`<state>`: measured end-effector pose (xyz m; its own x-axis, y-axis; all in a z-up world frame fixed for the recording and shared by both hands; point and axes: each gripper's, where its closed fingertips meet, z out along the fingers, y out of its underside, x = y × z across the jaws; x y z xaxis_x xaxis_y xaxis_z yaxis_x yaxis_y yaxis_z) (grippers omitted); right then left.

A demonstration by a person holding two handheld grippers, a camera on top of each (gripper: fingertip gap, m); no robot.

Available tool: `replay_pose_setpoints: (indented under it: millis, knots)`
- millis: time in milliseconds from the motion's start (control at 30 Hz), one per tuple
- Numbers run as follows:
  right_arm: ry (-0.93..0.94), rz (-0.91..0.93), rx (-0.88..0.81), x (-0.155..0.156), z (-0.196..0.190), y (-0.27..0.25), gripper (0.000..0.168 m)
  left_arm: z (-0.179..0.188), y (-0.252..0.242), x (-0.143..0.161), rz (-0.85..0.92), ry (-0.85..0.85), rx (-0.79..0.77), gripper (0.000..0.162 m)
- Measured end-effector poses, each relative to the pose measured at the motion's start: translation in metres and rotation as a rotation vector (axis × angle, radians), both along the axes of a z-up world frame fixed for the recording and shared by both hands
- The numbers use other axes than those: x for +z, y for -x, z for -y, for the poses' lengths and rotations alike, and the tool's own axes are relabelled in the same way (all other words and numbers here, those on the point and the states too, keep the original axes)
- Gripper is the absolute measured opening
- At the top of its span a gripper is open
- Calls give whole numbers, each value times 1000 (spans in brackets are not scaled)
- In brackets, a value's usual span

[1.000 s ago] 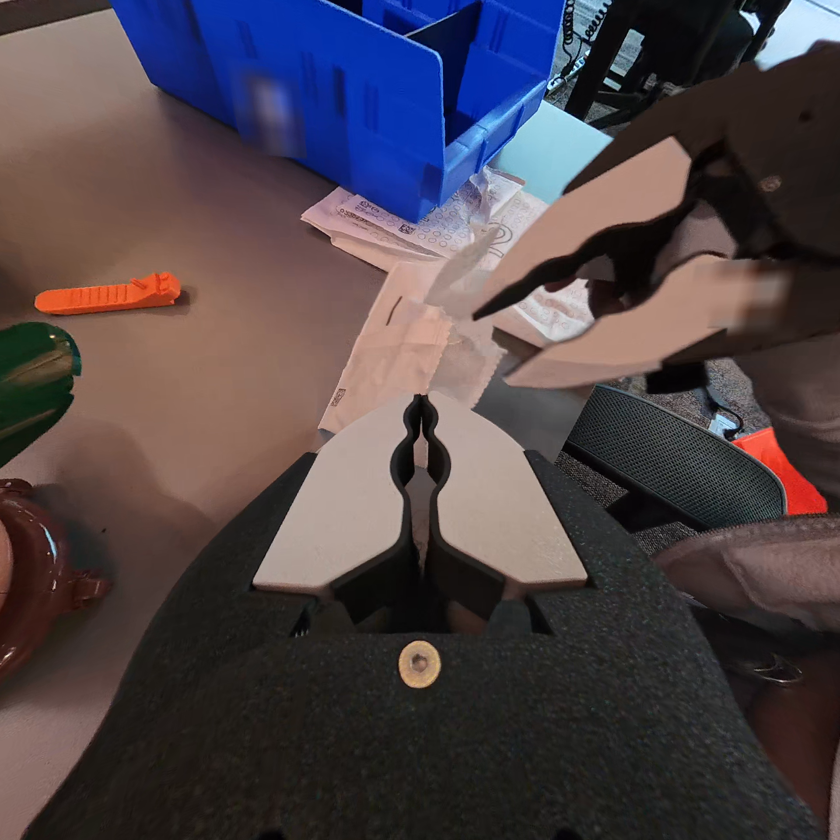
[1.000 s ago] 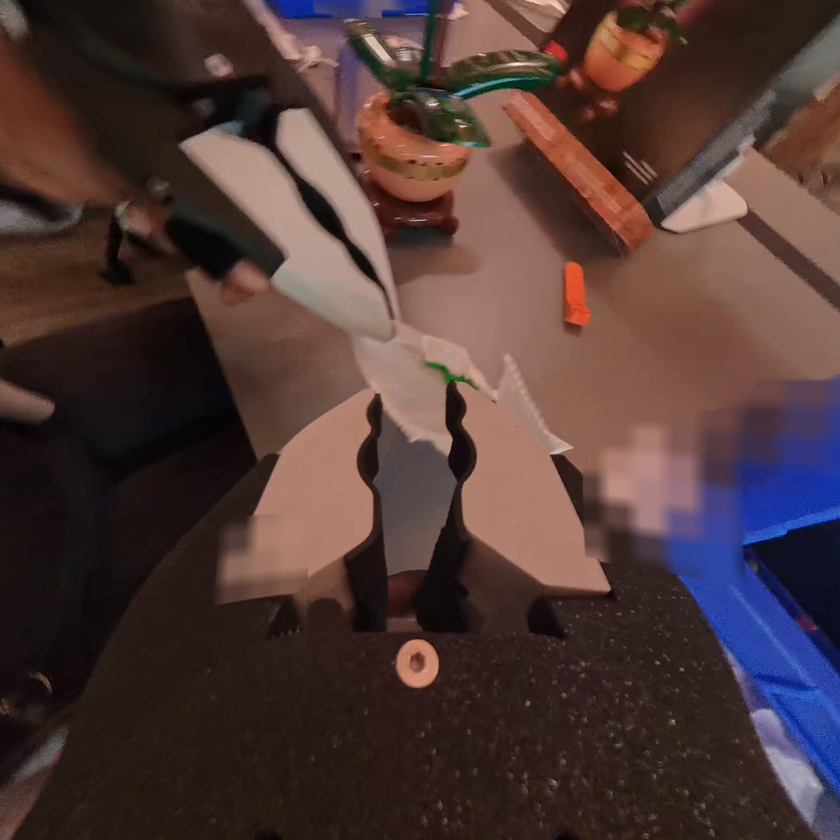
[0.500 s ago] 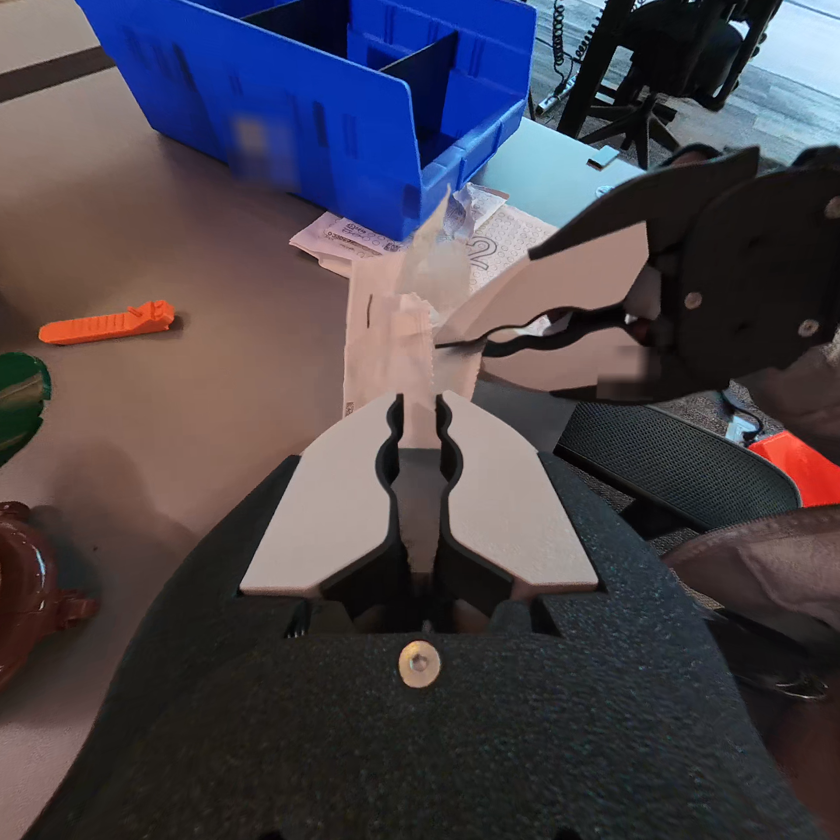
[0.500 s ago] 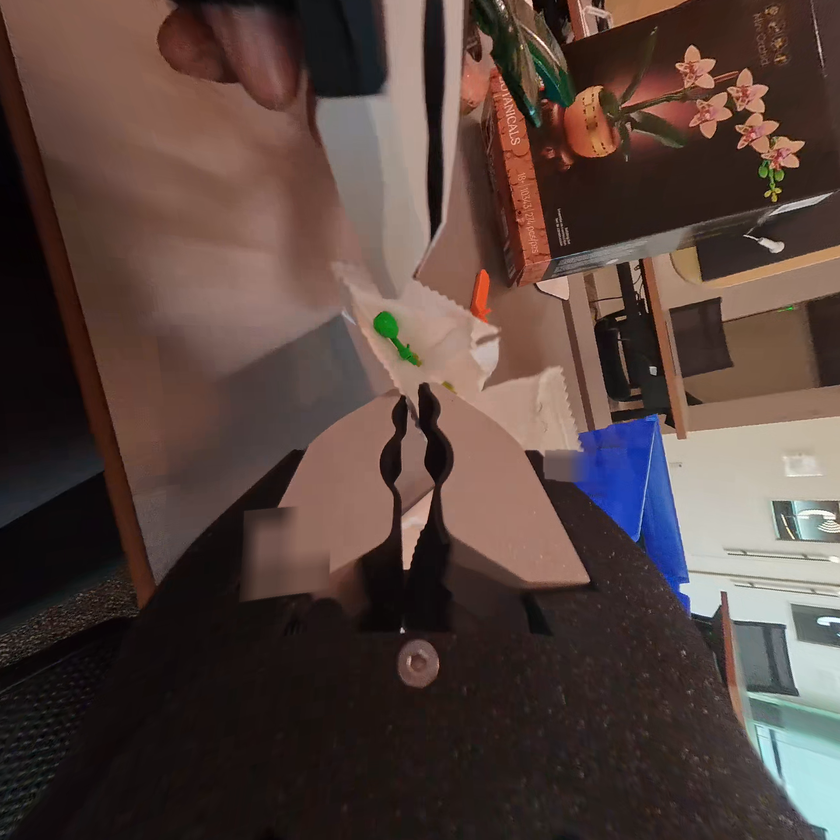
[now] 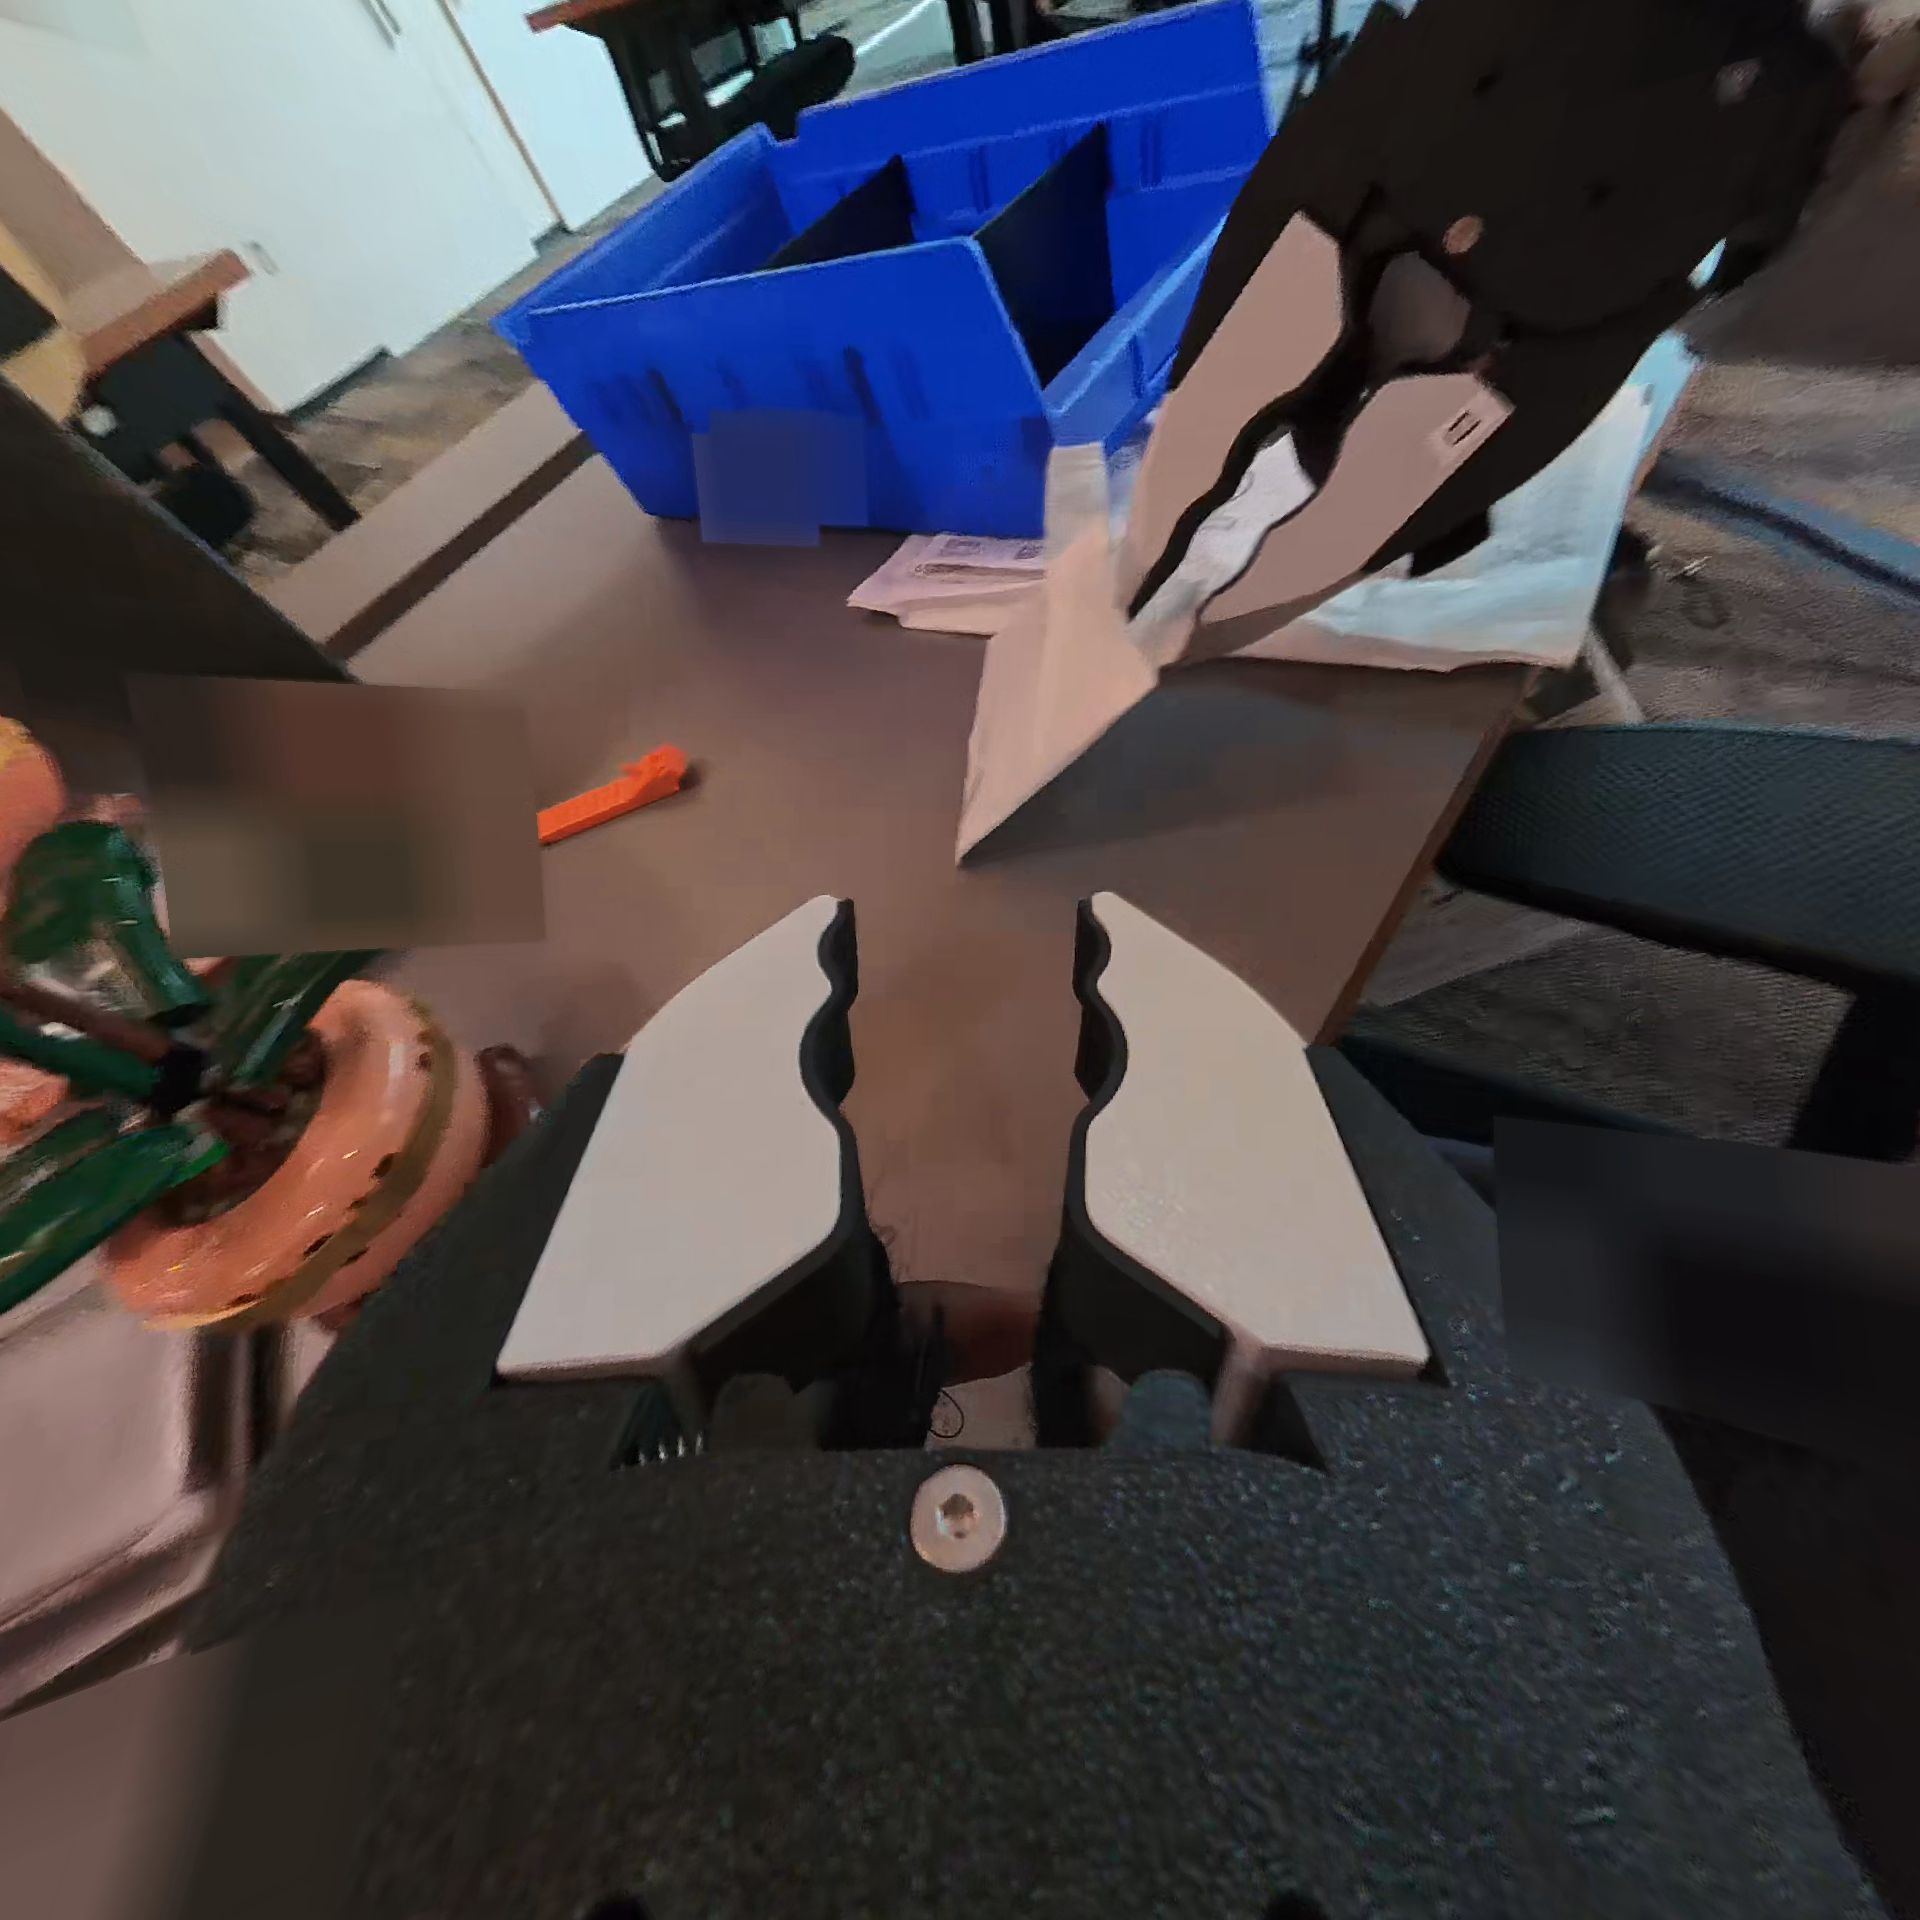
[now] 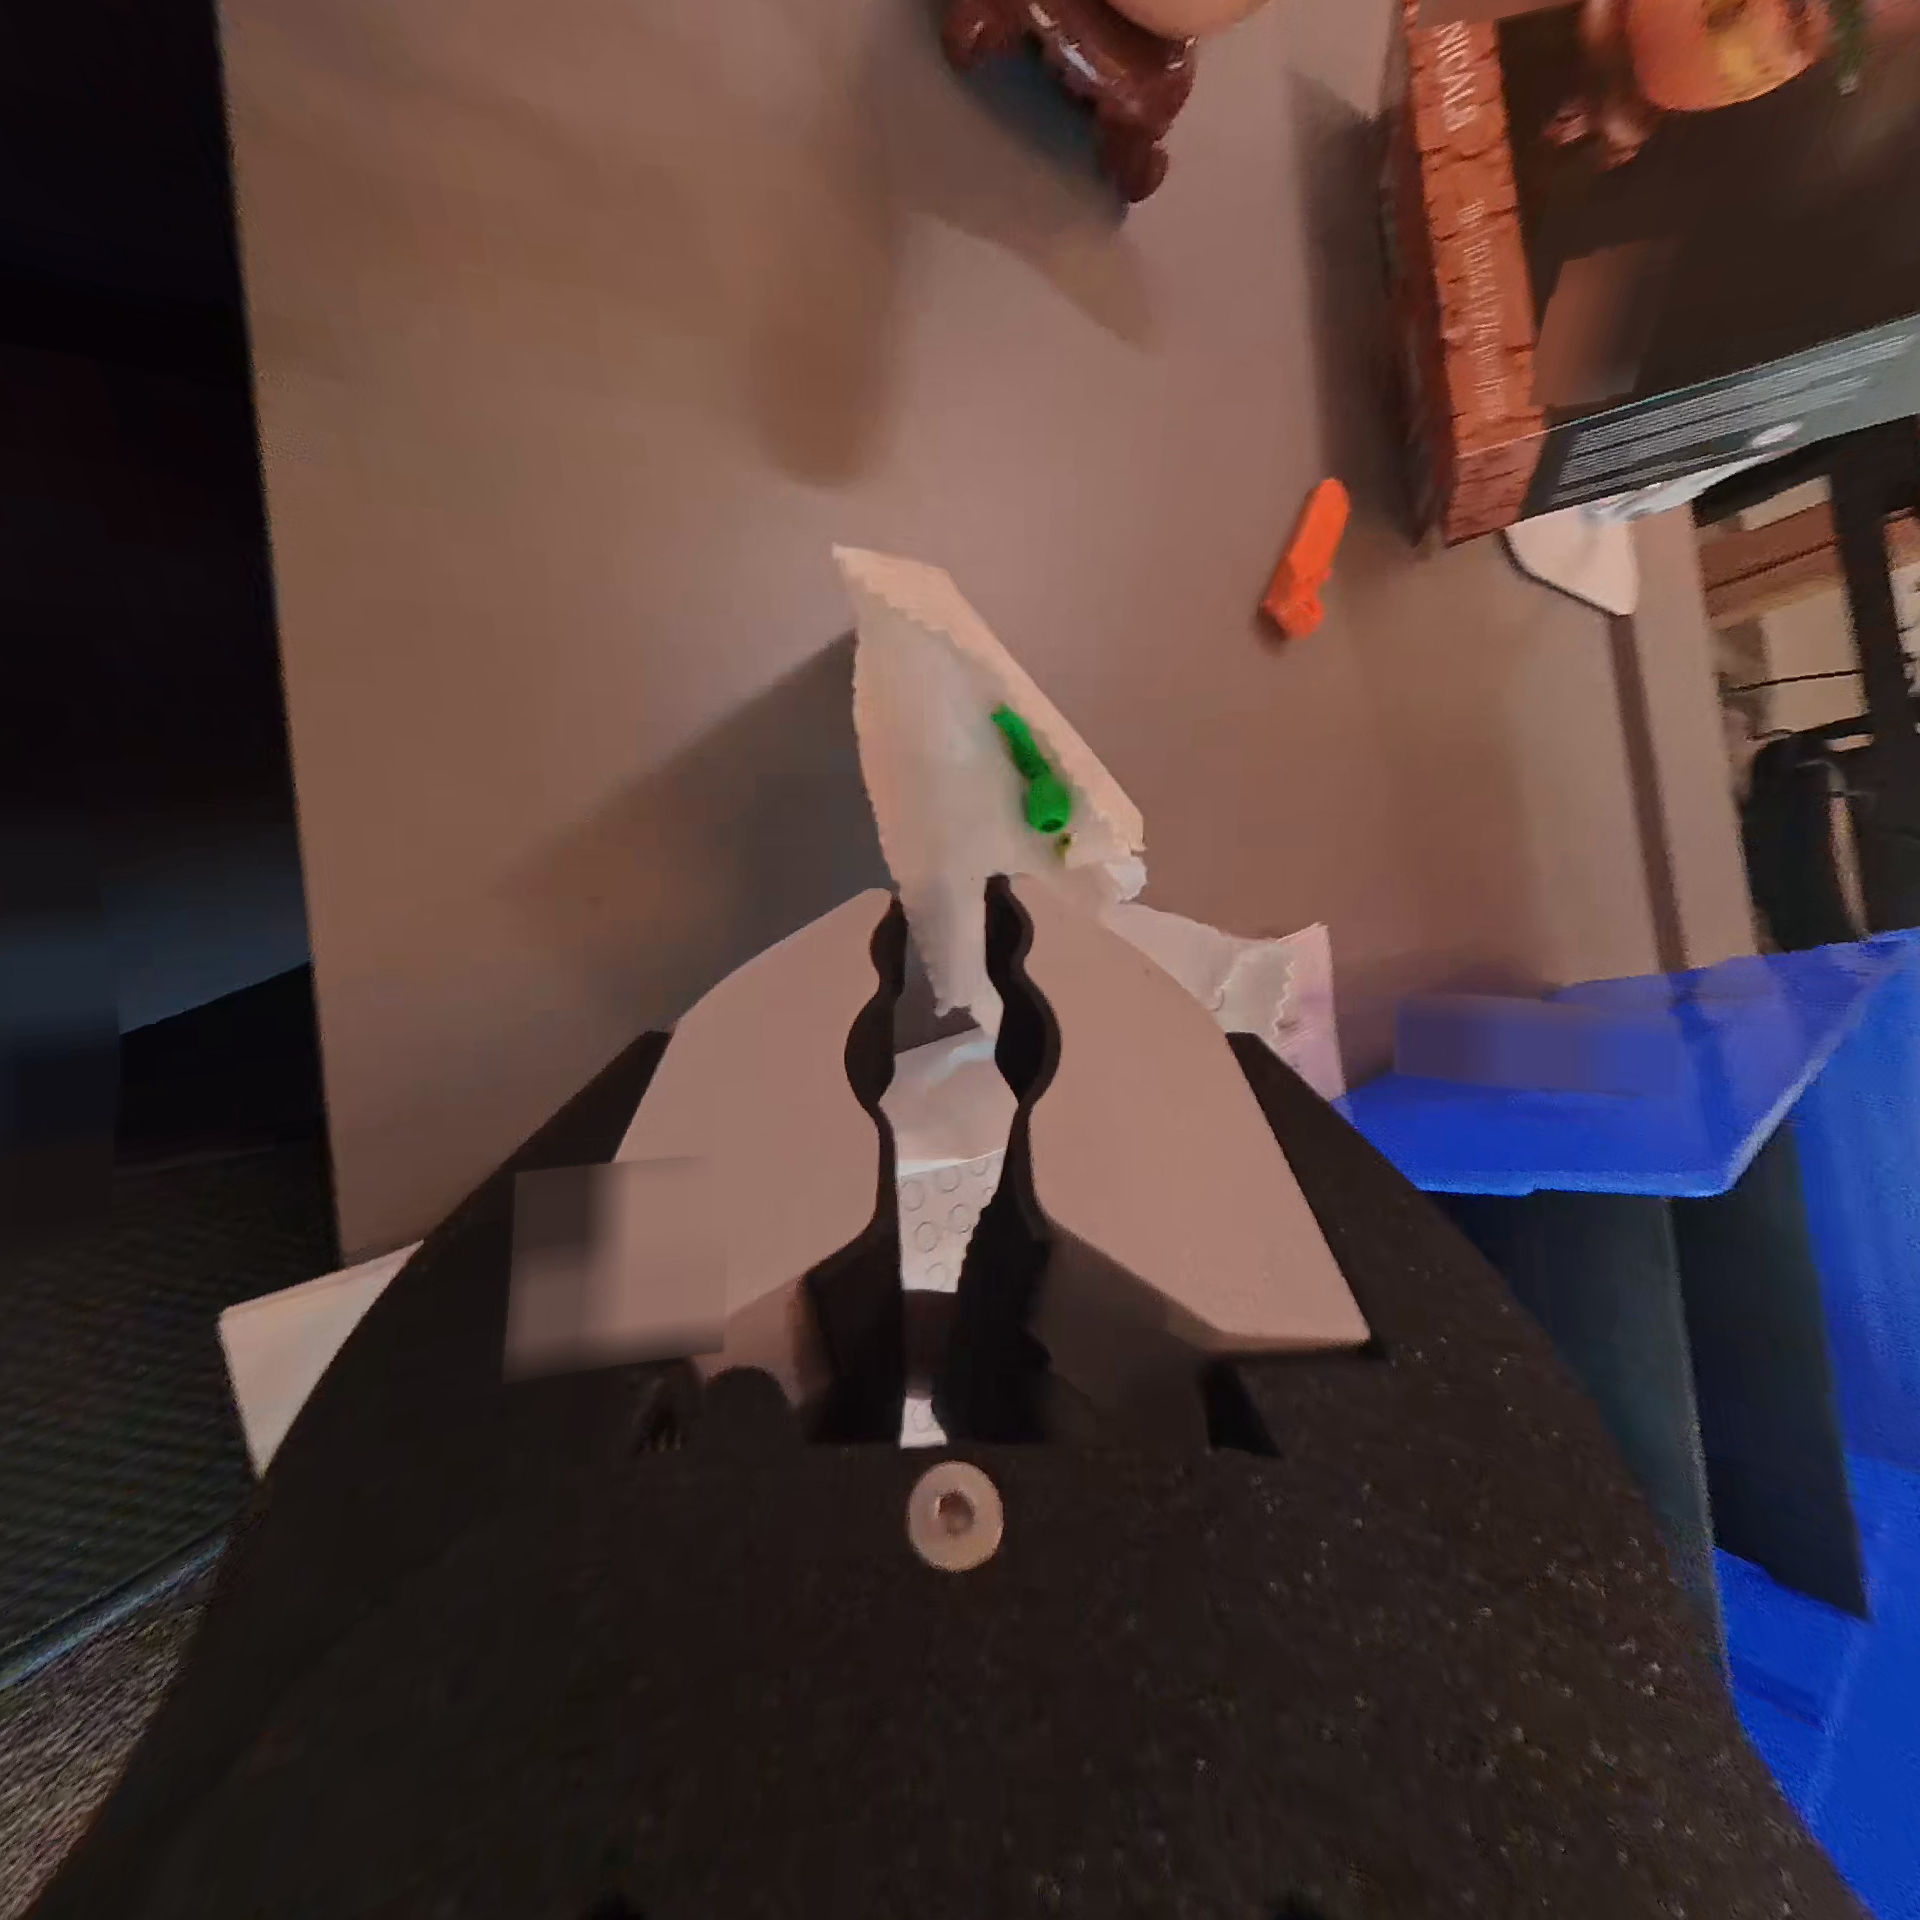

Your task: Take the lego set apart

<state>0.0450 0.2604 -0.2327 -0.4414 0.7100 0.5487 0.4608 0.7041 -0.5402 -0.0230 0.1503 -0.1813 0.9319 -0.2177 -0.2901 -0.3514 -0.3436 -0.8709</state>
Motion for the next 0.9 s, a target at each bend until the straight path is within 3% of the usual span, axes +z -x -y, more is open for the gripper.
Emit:
replay_pose_setpoints:
  millis: [133,233,300,433,600,733,900]
  knots:
    - [65,5,-25,5,-5,-5,19,11,13,10,-164,-93,26,36]
    - [215,221,-49,-11,-1,-32,26,17,25,20,-245,-138,87,34]
    - [342,241,-105,-4,-2,-41,28,23,36,33,-283,-195,129,30]
    - [465,-95,-253,49,-16,-26,30,37,48,79,-384,-385,146,25]
    - [798,-580,-254,138,38,15,23,40,42,135,-736,-633,102,24]
    - [1209,-638,-138,172,94,51,26,27,37,145,-1017,-762,53,23]
    - [1458,-599,-163,181,104,89,25,13,41,135,-1311,-816,42,23]
